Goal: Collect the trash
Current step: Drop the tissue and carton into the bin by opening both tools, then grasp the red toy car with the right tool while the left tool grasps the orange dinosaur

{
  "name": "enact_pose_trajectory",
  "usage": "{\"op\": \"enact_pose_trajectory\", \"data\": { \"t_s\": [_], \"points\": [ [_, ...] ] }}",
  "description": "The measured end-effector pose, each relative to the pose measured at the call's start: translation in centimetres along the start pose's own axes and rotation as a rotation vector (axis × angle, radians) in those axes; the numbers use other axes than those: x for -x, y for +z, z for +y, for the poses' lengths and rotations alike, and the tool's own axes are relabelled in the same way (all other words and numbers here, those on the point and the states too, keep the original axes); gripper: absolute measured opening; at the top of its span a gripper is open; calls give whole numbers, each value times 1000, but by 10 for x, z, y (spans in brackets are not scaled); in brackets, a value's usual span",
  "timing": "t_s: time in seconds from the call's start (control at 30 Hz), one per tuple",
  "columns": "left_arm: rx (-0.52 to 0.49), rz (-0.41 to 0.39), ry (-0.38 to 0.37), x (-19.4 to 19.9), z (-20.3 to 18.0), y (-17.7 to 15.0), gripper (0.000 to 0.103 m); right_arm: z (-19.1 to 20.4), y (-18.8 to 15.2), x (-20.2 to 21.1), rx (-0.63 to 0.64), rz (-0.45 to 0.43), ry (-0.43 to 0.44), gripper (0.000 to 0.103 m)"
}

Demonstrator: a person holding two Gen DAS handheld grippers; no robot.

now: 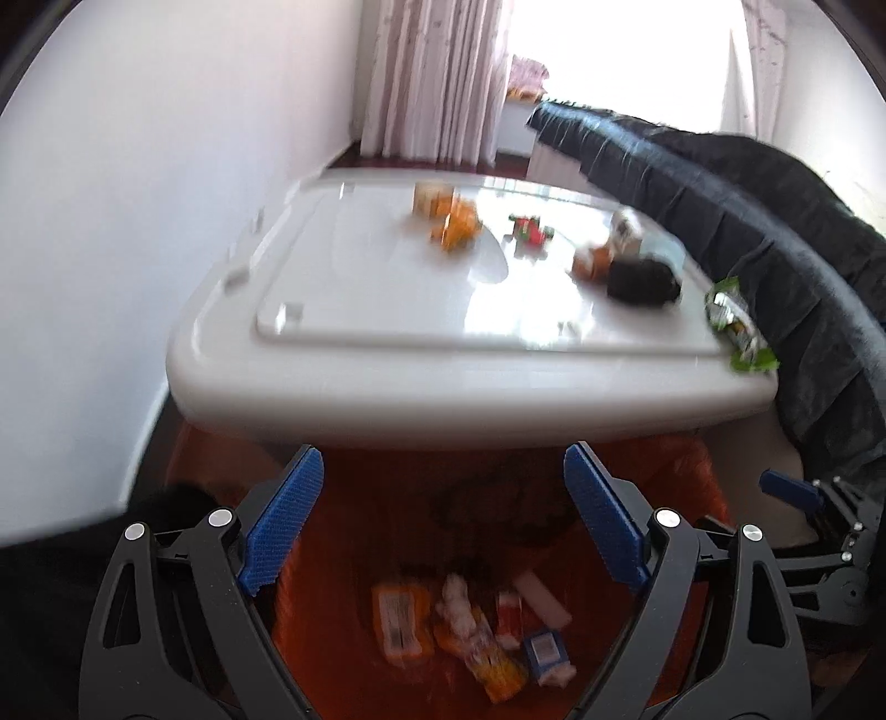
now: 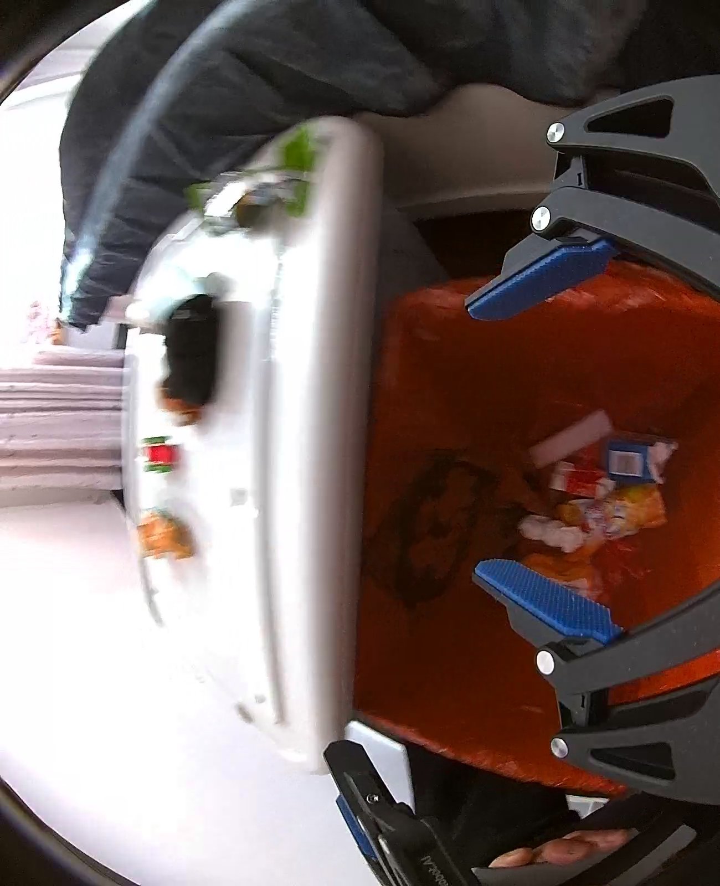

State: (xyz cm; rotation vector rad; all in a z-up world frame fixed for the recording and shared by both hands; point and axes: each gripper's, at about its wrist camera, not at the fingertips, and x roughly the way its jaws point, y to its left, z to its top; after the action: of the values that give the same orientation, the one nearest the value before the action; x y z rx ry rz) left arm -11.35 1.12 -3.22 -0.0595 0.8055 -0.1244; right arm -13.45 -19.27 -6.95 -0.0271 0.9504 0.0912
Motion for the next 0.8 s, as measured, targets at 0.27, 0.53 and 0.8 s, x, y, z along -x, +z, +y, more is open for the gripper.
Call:
{"op": "enact_pose_trajectory", "data": {
  "t_s": [0.27, 0.53, 0.8],
  "points": [
    [36, -160, 4, 1, 2, 83, 90, 6, 117, 4, 91, -202, -50, 87],
    [72, -199, 25, -26, 14, 119, 90, 28, 230, -91, 138, -221, -96, 86],
    [141, -137, -14, -43, 29, 105, 90, 31, 275, -197, 86, -20, -100, 69]
  ]
}}
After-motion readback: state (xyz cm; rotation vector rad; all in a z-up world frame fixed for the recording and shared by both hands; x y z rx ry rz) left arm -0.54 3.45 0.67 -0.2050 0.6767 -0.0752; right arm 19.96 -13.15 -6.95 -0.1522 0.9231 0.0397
